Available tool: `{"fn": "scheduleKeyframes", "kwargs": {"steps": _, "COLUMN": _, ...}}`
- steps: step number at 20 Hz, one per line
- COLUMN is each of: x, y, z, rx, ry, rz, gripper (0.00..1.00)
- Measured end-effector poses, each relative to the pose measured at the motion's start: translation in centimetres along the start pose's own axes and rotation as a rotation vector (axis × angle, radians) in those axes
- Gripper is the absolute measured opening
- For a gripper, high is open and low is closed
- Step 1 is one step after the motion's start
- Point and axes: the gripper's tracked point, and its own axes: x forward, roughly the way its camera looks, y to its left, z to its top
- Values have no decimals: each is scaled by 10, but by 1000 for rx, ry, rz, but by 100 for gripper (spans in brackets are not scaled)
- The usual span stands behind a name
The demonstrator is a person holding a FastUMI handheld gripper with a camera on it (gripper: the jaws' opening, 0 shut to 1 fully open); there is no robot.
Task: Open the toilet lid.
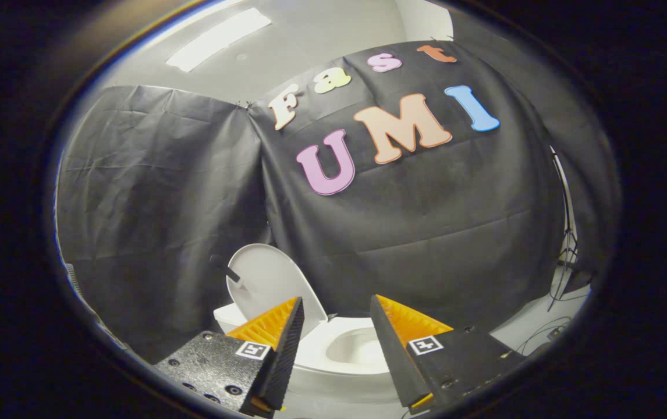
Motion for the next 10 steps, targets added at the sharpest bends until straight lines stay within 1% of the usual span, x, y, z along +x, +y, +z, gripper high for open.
{"fn": "scheduleKeyframes", "kwargs": {"steps": 10, "x": -10, "y": -5, "z": -7, "rx": 44, "ry": -9, "rz": -19, "gripper": 71}}
